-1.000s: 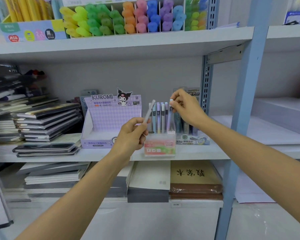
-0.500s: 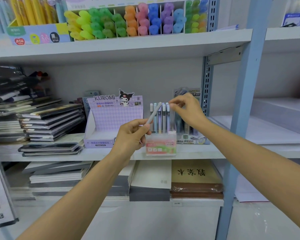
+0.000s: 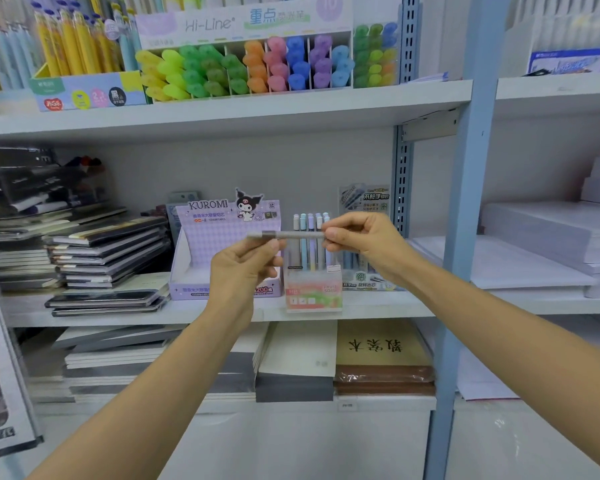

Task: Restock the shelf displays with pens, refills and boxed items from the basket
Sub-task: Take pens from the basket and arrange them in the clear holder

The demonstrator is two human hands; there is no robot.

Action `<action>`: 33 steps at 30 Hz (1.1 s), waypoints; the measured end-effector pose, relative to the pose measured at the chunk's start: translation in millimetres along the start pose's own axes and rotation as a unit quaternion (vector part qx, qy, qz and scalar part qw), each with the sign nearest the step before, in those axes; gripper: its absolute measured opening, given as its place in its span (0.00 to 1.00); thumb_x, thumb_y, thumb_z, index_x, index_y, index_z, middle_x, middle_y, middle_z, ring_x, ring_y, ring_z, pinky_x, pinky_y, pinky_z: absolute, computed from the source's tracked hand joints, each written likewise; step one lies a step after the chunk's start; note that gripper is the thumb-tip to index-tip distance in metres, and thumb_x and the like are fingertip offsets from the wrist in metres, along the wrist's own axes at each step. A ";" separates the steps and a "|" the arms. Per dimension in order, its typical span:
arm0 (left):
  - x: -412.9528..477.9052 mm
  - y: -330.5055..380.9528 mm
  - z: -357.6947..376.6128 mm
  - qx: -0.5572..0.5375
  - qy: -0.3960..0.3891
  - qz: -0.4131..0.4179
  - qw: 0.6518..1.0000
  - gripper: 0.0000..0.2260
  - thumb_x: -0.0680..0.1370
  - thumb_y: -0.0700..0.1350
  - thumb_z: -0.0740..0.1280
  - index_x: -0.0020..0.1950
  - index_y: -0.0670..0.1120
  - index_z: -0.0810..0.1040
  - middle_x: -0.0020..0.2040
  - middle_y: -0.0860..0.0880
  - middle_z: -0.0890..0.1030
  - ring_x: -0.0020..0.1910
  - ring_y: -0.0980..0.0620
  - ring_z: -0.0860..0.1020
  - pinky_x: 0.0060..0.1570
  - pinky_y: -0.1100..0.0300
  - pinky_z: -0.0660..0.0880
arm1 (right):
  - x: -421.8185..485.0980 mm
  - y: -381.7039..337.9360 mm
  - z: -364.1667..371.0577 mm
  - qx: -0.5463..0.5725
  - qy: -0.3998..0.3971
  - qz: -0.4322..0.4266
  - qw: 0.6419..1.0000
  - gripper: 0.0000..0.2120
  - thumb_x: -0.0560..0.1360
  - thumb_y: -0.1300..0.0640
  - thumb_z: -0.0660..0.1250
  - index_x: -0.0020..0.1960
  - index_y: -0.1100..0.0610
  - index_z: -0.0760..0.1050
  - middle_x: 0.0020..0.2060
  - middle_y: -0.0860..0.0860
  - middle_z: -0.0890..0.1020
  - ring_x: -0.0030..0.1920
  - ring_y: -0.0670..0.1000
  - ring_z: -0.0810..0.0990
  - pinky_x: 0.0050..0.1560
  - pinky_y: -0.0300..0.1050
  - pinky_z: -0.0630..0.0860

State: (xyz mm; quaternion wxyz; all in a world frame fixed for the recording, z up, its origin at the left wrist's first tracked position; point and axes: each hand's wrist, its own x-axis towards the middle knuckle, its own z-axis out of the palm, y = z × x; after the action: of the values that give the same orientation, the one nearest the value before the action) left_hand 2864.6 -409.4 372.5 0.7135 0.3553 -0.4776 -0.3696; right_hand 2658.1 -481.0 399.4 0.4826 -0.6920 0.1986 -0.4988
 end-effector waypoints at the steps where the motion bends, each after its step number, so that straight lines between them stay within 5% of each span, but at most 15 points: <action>1: -0.5 0.7 0.8 -0.009 0.011 0.010 1.000 0.07 0.75 0.38 0.71 0.52 0.39 0.83 0.42 0.46 0.86 0.34 0.55 0.80 0.32 0.67 0.75 | -2.1 2.1 1.6 0.005 -0.015 0.011 1.000 0.10 0.69 0.64 0.72 0.50 0.64 0.81 0.42 0.58 0.85 0.42 0.54 0.85 0.43 0.37 0.81; 8: -7.0 4.6 12.2 -0.061 -0.010 0.049 0.997 0.06 0.77 0.44 0.68 0.51 0.43 0.79 0.49 0.46 0.86 0.49 0.49 0.84 0.42 0.64 0.79 | -6.8 3.4 11.4 -0.083 -0.132 0.021 0.987 0.08 0.70 0.58 0.73 0.49 0.59 0.82 0.44 0.58 0.85 0.47 0.56 0.84 0.50 0.45 0.81; 14: -2.9 5.9 9.7 0.128 -0.034 0.142 0.981 0.03 0.78 0.41 0.68 0.50 0.45 0.81 0.42 0.48 0.86 0.41 0.52 0.84 0.36 0.65 0.77 | 3.4 -16.2 31.9 -0.116 -0.039 -0.085 0.989 0.15 0.78 0.53 0.67 0.63 0.52 0.77 0.53 0.51 0.84 0.50 0.48 0.83 0.50 0.38 0.78; 19: -4.1 -1.1 9.6 0.218 -0.055 0.152 0.963 0.03 0.77 0.41 0.70 0.51 0.46 0.81 0.43 0.48 0.85 0.43 0.48 0.83 0.34 0.59 0.79 | 9.3 -14.4 44.8 -0.162 -0.052 -0.088 0.982 0.04 0.77 0.61 0.68 0.50 0.58 0.80 0.45 0.51 0.83 0.46 0.47 0.82 0.51 0.41 0.78; 22: -2.5 -7.3 -2.1 0.363 -0.030 0.188 0.912 0.08 0.78 0.43 0.69 0.57 0.50 0.78 0.52 0.55 0.81 0.46 0.58 0.79 0.42 0.61 0.78 | 14.0 -13.4 38.1 -0.099 0.051 -0.105 0.988 0.05 0.79 0.62 0.65 0.49 0.63 0.78 0.41 0.54 0.82 0.40 0.47 0.81 0.43 0.38 0.78; 26: -8.7 -23.6 -19.3 0.510 -0.142 0.218 0.820 0.21 0.80 0.41 0.64 0.73 0.51 0.69 0.67 0.57 0.73 0.63 0.60 0.70 0.60 0.75 0.61 | 25.7 -12.9 18.5 -0.083 0.212 -0.134 0.964 0.08 0.79 0.60 0.65 0.51 0.66 0.77 0.41 0.58 0.83 0.38 0.49 0.82 0.43 0.40 0.80; 33: -10.5 -37.2 -24.9 0.554 -0.174 0.275 0.766 0.23 0.79 0.35 0.61 0.75 0.43 0.66 0.73 0.48 0.70 0.72 0.51 0.68 0.71 0.61 0.62 | 35.0 22.1 27.4 -0.203 0.163 -0.101 0.960 0.06 0.77 0.64 0.66 0.48 0.68 0.78 0.41 0.62 0.83 0.41 0.55 0.83 0.44 0.42 0.82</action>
State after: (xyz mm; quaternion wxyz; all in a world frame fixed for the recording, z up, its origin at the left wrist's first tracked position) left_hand 2878.3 -414.1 328.9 0.3680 0.4721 -0.7927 0.1156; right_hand 2701.6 -504.7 396.7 0.2398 -0.7011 0.3011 -0.6002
